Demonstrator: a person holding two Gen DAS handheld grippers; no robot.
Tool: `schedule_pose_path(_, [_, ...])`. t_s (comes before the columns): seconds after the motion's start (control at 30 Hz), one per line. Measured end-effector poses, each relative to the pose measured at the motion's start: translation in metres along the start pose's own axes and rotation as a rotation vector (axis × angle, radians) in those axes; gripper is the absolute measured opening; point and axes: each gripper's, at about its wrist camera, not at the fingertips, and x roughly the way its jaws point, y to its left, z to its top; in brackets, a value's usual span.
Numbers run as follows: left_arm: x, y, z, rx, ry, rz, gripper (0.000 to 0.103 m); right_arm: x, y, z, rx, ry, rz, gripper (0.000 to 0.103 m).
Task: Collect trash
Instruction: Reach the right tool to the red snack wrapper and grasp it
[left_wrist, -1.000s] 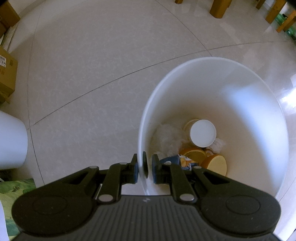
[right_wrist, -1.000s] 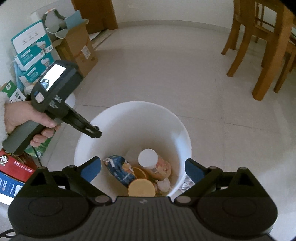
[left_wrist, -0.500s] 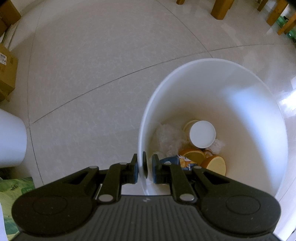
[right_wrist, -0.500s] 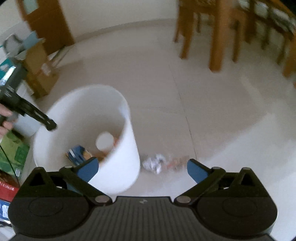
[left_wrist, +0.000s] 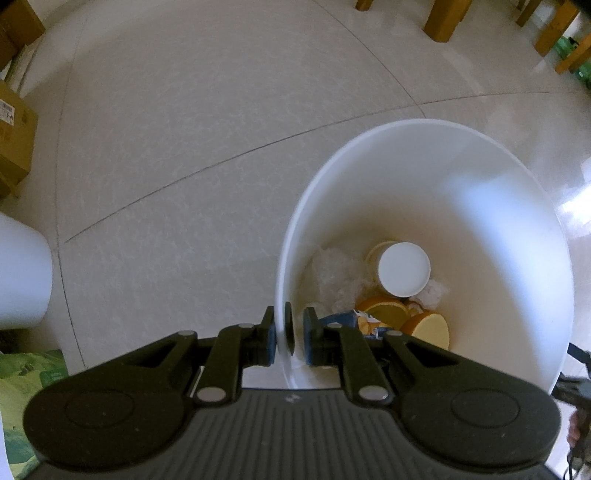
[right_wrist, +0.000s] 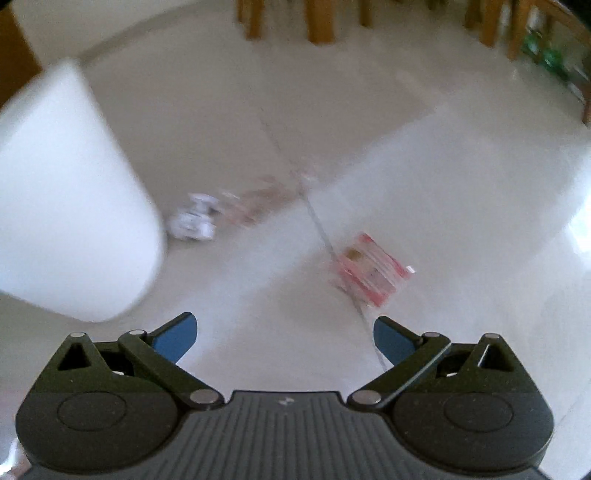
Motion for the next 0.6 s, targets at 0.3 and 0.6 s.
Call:
schedule_pose_path(0.3, [-0.001, 0.001, 0.002, -0.007, 0.002, -0.002, 0.011, 0.068, -0.041, 0.025, -0.022, 0.044, -0.090, 0.103])
schedule_pose_path(0.6, [-0.001, -0.002, 0.004, 0.001, 0.009, 0.009, 0.011, 0.126, -0.053, 0.062, -0.088, 0.093, -0.120, 0.103])
